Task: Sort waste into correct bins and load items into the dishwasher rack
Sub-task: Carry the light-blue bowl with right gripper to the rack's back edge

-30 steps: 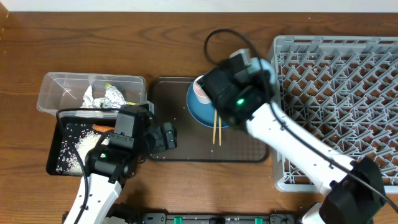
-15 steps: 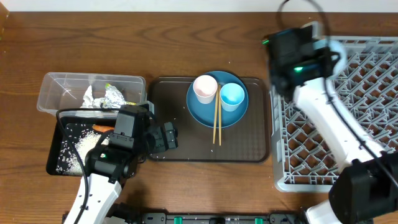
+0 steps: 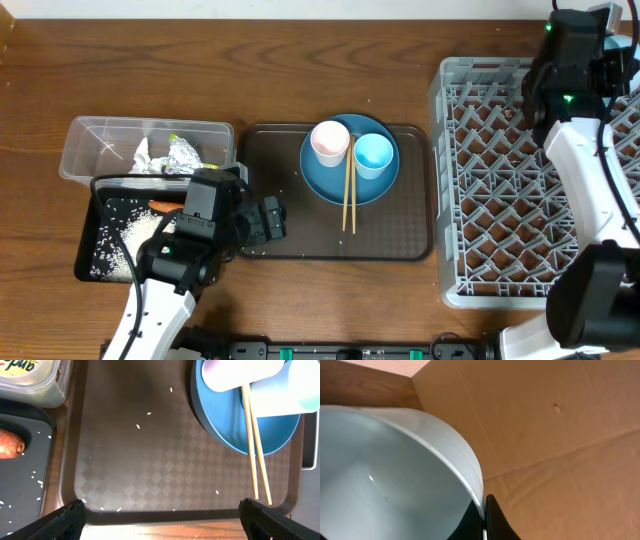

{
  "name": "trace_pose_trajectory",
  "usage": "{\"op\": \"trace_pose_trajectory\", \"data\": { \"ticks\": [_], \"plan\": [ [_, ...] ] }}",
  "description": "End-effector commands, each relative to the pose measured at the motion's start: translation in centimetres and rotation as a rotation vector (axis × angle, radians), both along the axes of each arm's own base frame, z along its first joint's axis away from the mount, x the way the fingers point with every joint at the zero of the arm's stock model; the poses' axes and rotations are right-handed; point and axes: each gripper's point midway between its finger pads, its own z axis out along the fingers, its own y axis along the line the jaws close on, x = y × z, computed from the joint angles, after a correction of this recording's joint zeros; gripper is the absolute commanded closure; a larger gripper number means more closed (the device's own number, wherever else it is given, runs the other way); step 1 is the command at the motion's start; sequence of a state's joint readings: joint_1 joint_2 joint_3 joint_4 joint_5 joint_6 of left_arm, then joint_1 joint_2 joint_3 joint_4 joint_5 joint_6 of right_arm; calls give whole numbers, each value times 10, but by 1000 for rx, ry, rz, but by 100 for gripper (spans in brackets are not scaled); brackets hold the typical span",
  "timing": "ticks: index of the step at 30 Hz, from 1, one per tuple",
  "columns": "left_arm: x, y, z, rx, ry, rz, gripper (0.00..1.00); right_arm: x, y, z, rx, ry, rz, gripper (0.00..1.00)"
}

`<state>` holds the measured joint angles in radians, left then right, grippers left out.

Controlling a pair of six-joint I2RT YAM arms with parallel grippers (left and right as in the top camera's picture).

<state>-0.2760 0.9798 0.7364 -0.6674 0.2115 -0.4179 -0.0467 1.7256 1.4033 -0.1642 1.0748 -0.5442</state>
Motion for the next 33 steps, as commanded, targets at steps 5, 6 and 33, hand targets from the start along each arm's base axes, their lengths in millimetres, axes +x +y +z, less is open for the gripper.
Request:
{"op": "trace_pose_trajectory", "data": {
  "ticks": [5, 6, 33],
  "plan": [
    [0, -1, 2, -7, -8, -9, 0, 25, -3, -53, -23, 187, 48, 99],
    [0, -1, 2, -7, -8, -9, 0, 28, -1, -60, -23, 198, 51, 99],
    [0, -1, 2, -7, -8, -9, 0, 28, 63, -138, 33, 464, 181, 85]
  ]
}}
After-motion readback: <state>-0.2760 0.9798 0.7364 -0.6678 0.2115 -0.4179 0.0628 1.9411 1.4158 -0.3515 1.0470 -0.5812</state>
